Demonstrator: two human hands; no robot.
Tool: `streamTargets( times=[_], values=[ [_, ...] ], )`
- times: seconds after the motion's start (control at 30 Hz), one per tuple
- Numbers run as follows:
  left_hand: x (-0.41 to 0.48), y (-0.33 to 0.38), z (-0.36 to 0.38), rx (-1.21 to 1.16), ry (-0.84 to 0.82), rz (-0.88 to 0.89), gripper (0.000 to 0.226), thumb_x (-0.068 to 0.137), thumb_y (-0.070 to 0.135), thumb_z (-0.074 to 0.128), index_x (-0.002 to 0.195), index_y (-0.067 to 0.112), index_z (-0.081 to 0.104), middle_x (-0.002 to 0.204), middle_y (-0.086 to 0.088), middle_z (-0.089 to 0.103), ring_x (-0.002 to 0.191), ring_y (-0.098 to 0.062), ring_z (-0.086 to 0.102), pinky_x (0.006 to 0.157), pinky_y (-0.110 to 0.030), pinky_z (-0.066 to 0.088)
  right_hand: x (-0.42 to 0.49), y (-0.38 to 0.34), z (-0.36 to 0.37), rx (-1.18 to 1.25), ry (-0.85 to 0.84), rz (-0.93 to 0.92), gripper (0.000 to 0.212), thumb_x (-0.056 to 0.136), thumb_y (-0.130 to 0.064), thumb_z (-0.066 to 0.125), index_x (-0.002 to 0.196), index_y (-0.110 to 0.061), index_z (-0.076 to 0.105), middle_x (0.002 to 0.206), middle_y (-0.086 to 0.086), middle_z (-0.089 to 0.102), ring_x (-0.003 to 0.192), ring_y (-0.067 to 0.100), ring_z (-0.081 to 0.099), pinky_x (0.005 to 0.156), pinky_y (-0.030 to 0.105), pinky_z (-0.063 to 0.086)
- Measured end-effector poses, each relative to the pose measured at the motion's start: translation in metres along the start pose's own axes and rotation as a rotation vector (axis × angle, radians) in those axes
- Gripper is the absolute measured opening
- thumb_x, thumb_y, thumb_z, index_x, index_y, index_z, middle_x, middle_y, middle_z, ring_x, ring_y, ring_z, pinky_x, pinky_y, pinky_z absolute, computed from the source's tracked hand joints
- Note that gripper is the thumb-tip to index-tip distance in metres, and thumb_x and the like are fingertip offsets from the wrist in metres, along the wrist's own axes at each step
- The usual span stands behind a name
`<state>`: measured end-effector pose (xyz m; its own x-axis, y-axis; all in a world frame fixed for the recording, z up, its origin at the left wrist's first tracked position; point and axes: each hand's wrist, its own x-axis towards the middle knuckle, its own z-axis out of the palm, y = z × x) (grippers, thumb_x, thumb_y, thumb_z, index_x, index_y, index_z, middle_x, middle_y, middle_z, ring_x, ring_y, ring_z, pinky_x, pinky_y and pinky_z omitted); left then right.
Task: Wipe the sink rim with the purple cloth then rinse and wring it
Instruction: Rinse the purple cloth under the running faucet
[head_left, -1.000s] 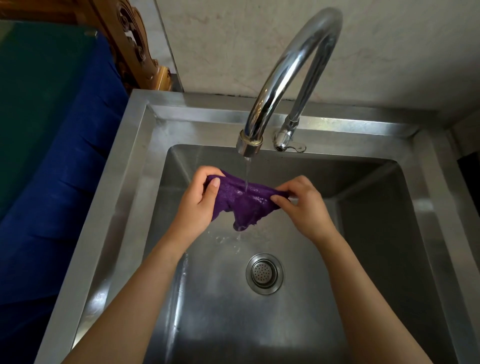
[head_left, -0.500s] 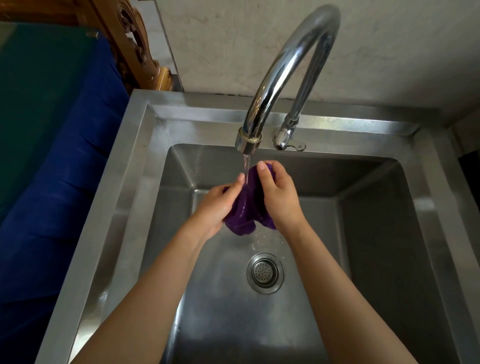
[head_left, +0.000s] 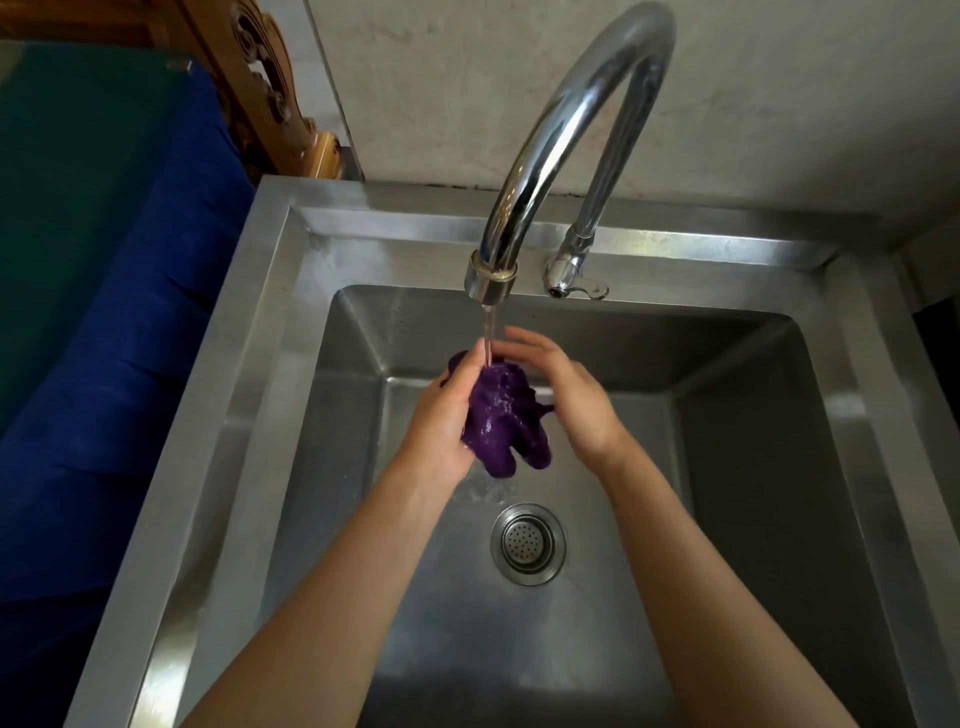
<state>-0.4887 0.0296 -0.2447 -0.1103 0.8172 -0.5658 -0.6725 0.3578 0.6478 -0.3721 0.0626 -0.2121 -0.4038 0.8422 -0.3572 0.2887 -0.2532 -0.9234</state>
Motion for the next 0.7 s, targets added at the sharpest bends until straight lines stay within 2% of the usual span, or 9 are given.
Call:
streamTargets(
  times=[0.03, 0.1, 0.2, 0.3, 0.37, 0.43, 0.5, 0.6, 0.7],
  values=[
    [0.000, 0.000, 0.002, -0.023, -0.001, -0.036, 0.031, 0.080, 0.039, 0.064, 0.092, 0.010, 0.066, 0.088, -0.010, 0.071, 0.090, -0.027, 0.067, 0.084, -0.042, 0.053, -0.001, 0.003, -0.003, 0.162, -0.021, 0.050, 0.046, 0.090, -0.044, 0.029, 0.109, -0.030, 0.069, 0.122, -0.015, 0.062, 0.121, 0.008, 0.050, 0.111, 0.035, 0.031],
    [-0.001, -0.001, 0.007, -0.083, -0.002, -0.087, 0.029, 0.085, 0.038, 0.059, 0.090, 0.010, 0.068, 0.088, -0.011, 0.072, 0.090, -0.026, 0.068, 0.084, -0.042, 0.053, -0.002, 0.008, 0.001, 0.275, -0.037, 0.080, 0.052, 0.097, -0.050, 0.023, 0.109, -0.029, 0.069, 0.112, -0.006, 0.070, 0.110, 0.012, 0.062, 0.107, 0.038, 0.039],
    [0.000, -0.001, 0.007, -0.257, 0.005, -0.070, 0.022, 0.090, 0.033, 0.053, 0.085, 0.015, 0.066, 0.082, -0.006, 0.070, 0.076, -0.020, 0.069, 0.076, -0.039, 0.053, 0.003, 0.018, 0.003, 0.278, 0.044, 0.104, 0.049, 0.095, -0.056, 0.020, 0.115, -0.035, 0.060, 0.111, -0.008, 0.067, 0.109, 0.010, 0.061, 0.105, 0.038, 0.042],
    [0.003, 0.009, -0.003, -0.412, 0.019, -0.019, 0.022, 0.090, 0.033, 0.051, 0.099, 0.015, 0.060, 0.090, -0.006, 0.065, 0.084, -0.022, 0.063, 0.089, -0.042, 0.048, 0.002, 0.027, 0.002, 0.280, -0.029, 0.156, 0.040, 0.094, -0.055, 0.030, 0.124, -0.037, 0.050, 0.124, -0.002, 0.061, 0.110, 0.019, 0.060, 0.093, 0.044, 0.051],
    [0.006, 0.016, -0.007, -0.402, 0.025, 0.000, 0.031, 0.090, 0.032, 0.052, 0.111, 0.011, 0.057, 0.096, -0.009, 0.062, 0.092, -0.025, 0.060, 0.096, -0.043, 0.044, 0.000, 0.028, 0.008, 0.217, -0.067, 0.132, 0.036, 0.094, -0.043, 0.043, 0.128, -0.031, 0.050, 0.113, 0.000, 0.065, 0.092, 0.016, 0.065, 0.073, 0.033, 0.056],
    [0.009, 0.020, -0.009, -0.280, 0.034, 0.017, 0.043, 0.090, 0.030, 0.052, 0.125, 0.006, 0.052, 0.104, -0.013, 0.061, 0.100, -0.030, 0.058, 0.099, -0.045, 0.043, 0.002, 0.025, 0.011, 0.165, 0.022, 0.052, 0.038, 0.092, -0.031, 0.054, 0.130, -0.027, 0.049, 0.093, -0.004, 0.064, 0.066, 0.004, 0.059, 0.053, 0.021, 0.047],
    [0.009, 0.021, -0.012, -0.099, 0.052, 0.032, 0.039, 0.090, 0.026, 0.050, 0.122, 0.004, 0.054, 0.104, -0.014, 0.063, 0.100, -0.031, 0.059, 0.094, -0.045, 0.047, 0.004, 0.023, 0.006, 0.189, 0.095, -0.003, 0.040, 0.090, -0.022, 0.058, 0.129, -0.024, 0.050, 0.090, -0.008, 0.060, 0.056, -0.006, 0.054, 0.047, 0.013, 0.040],
    [0.013, 0.020, -0.017, 0.085, 0.073, 0.074, 0.021, 0.089, 0.022, 0.046, 0.105, 0.023, 0.060, 0.094, -0.004, 0.066, 0.087, -0.023, 0.063, 0.076, -0.038, 0.052, 0.002, 0.019, 0.002, 0.165, 0.069, -0.059, 0.031, 0.087, -0.007, 0.061, 0.117, -0.012, 0.056, 0.090, -0.007, 0.059, 0.062, -0.011, 0.056, 0.053, 0.008, 0.043],
    [0.017, 0.020, -0.008, 0.235, 0.170, 0.107, 0.014, 0.087, 0.037, 0.053, 0.091, 0.033, 0.066, 0.082, 0.001, 0.067, 0.074, -0.016, 0.065, 0.074, -0.034, 0.051, 0.001, 0.018, 0.009, -0.011, 0.056, -0.134, 0.028, 0.079, -0.016, 0.069, 0.103, -0.025, 0.057, 0.096, 0.000, 0.064, 0.084, 0.003, 0.063, 0.078, 0.027, 0.053]
  ],
)
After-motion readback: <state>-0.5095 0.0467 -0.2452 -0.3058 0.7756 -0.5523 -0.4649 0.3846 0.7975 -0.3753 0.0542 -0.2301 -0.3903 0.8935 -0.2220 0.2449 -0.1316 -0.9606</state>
